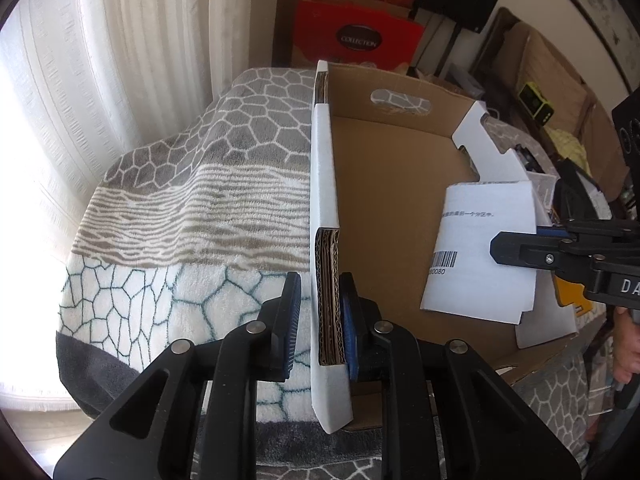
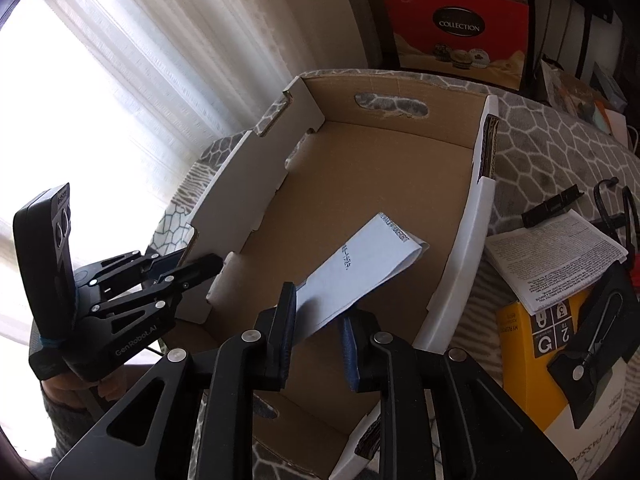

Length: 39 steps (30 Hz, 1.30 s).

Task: Organize objects
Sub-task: 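Carry the white sheet into the box and open the right gripper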

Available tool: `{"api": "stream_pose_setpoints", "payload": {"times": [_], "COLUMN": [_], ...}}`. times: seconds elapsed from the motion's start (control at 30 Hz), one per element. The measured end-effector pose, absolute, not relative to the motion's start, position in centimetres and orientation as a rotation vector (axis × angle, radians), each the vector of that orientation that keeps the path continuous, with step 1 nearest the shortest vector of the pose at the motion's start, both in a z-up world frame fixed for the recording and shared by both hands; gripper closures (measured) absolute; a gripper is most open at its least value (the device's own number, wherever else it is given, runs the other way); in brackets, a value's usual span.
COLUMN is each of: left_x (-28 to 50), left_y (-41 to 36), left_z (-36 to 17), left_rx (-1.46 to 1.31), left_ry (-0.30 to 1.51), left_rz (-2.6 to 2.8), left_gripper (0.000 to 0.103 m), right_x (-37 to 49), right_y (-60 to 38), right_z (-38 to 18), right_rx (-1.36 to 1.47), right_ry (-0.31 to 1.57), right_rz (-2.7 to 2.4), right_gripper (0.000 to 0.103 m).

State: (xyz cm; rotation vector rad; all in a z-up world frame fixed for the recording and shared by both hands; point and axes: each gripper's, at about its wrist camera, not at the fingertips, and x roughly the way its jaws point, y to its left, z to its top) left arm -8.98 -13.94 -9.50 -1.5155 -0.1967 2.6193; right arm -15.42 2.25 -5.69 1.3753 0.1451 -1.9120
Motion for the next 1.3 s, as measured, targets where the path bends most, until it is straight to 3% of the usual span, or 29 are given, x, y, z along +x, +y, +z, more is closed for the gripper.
{"api": "stream_pose_setpoints", "payload": {"times": [0.1, 0.23, 0.7, 0.93, 1.17, 1.3], "left_x": [-9.0, -9.0, -8.9, -8.8, -9.0, -9.1], "left_y": [-14.0, -14.0, -14.0, -13.7, -13.6, -13.6], "left_z": [-9.3, -9.3, -9.1, -9.4, -9.5, -9.7], "left_rx": [-1.508, -1.509, -1.502, -1.523, -1.532, -1.544], "left_ry": [-0.197, -0.184, -0.225, -0.21, -0.201, -0.2], "left_rz": [2.621, 2.627, 2.612, 2.616, 2.623, 2.623], "left_gripper": [0.085, 0.085, 0.088, 0.09, 0.091, 0.091], "right_x": [-15.5, -15.7, -14.0, -13.2, -12.5, -12.6], "right_y": [1.9, 1.1, -1.5, -1.2, 1.1, 2.7], "right_z": [-5.8, -6.5, -8.5, -8.4, -5.7, -4.4], "right_rx": [1.361, 1.375, 1.438, 1.439, 1.37, 1.339], "right_ry": [0.177, 0.184, 0.162, 0.226, 0.28, 0.274], "right_rz": [-1.924, -1.906, -1.846, -1.911, -1.948, -1.975], "right_gripper": [0.091, 0.095, 0.095, 0.083, 0.061, 0.061]}}
